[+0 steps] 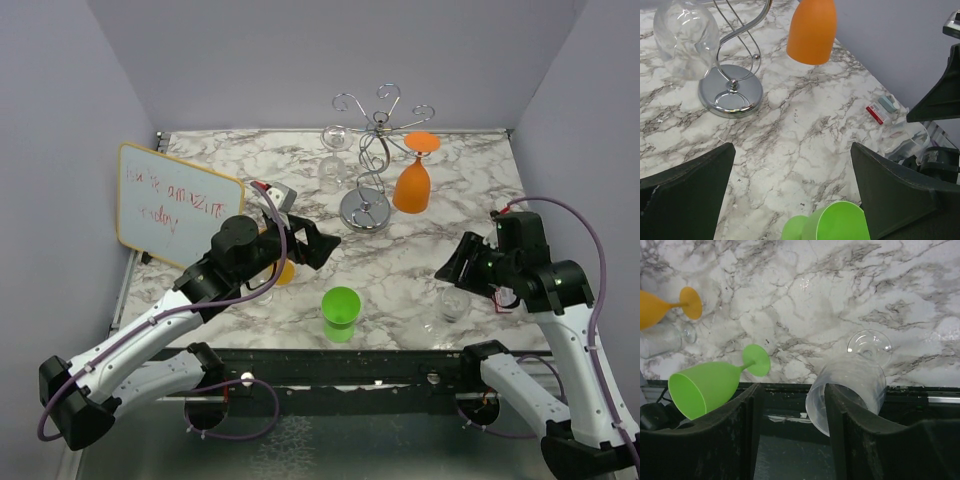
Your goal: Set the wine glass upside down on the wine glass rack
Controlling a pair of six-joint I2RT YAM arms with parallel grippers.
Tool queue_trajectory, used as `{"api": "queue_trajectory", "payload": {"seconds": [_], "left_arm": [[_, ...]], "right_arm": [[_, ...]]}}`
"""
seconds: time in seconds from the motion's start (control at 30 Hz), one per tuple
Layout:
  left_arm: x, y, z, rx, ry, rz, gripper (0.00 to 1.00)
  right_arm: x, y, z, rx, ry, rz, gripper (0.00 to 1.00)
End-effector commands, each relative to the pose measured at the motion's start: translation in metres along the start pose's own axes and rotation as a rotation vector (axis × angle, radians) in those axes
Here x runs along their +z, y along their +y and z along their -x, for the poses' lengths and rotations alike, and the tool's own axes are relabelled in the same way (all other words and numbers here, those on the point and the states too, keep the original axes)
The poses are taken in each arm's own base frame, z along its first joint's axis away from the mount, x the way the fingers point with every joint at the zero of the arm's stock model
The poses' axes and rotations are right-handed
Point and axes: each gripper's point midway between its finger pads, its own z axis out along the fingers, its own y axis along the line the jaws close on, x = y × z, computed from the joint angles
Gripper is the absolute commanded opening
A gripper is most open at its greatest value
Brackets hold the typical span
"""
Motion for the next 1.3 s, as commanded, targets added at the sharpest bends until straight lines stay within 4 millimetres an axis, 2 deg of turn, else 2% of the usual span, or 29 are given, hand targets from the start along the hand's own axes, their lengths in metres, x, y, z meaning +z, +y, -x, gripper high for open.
{"api": "queue_trajectory", "payload": {"seconds": [0.0, 0.1, 0.17, 0.3, 0.47, 0.6, 0.77, 0.93, 1.13, 1.27], "left_arm": [[0.002, 0.004, -0.007, -0.009, 0.004, 0.012, 0.99], [0.004, 0.006, -0.009, -0.009, 0.009, 0.02, 0.99], [0.004, 0.006, -0.01, -0.008, 0.012, 0.021, 0.99], [0.004, 0.008, -0.011, -0.008, 0.011, 0.03, 0.99], [0.003, 0.009, -0.009, -0.006, 0.004, 0.035, 0.99], [0.001, 0.007, -0.004, -0.011, -0.008, 0.029, 0.99], [-0.002, 0.007, 0.0, -0.016, -0.026, 0.034, 0.99], [-0.004, 0.012, 0.001, -0.016, -0.036, 0.063, 0.99], [-0.003, 0.014, -0.002, -0.018, -0.026, 0.071, 0.99], [-0.002, 0.014, -0.004, -0.019, -0.022, 0.07, 0.99]], "right_arm": [[-0.01, -0.003, -0.024, -0.012, 0.109, 0.003, 0.5], [-0.008, -0.007, -0.03, -0.013, 0.137, -0.008, 0.34], [-0.007, -0.009, -0.033, -0.012, 0.147, -0.014, 0.32], [-0.003, -0.014, -0.04, -0.014, 0.181, -0.028, 0.38], [0.012, -0.014, -0.049, -0.005, 0.204, 0.003, 0.46], [0.025, -0.016, -0.053, -0.01, 0.22, 0.016, 0.47], [0.032, -0.022, -0.047, -0.024, 0.208, -0.022, 0.44], [0.034, -0.025, -0.04, -0.029, 0.183, -0.051, 0.33], [0.031, -0.028, -0.032, -0.035, 0.16, -0.085, 0.13], [0.025, -0.027, -0.025, -0.045, 0.137, -0.097, 0.07]]}}
